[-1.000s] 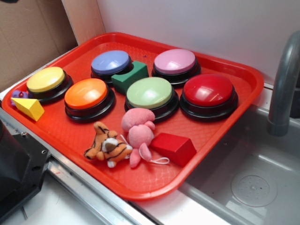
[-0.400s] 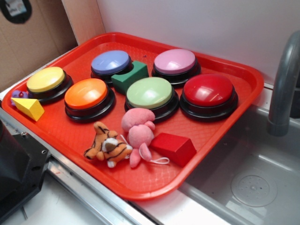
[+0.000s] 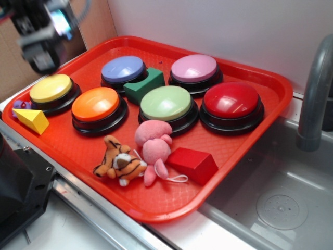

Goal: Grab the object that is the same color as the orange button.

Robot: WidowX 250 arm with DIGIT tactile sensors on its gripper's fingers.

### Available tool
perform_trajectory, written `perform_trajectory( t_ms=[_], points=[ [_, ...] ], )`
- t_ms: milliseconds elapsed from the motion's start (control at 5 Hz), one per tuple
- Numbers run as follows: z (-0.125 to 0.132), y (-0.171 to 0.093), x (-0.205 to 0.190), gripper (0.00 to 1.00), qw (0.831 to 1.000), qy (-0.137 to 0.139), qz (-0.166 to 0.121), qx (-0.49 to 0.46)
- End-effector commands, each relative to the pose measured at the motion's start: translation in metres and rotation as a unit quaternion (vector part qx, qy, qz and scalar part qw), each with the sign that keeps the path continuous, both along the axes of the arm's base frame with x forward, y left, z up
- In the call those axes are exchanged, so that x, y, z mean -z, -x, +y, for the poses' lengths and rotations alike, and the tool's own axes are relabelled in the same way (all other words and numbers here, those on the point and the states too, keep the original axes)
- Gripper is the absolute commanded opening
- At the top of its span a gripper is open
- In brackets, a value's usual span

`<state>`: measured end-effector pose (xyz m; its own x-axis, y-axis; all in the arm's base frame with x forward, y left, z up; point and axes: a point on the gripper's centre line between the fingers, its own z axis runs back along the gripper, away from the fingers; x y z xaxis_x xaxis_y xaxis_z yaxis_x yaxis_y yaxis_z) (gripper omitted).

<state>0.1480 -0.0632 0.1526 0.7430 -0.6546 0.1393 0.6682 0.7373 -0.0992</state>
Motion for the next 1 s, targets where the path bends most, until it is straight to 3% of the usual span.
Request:
perform_trajectory(
  t_ms=[0, 800],
  points=[
    [-0.02, -0.006, 0.05, 1.0, 0.995, 0.007, -0.006, 0.103],
    [-0.02, 0.005, 0.126, 1.0, 0.993, 0.025, 0.06, 0.099]
  ],
)
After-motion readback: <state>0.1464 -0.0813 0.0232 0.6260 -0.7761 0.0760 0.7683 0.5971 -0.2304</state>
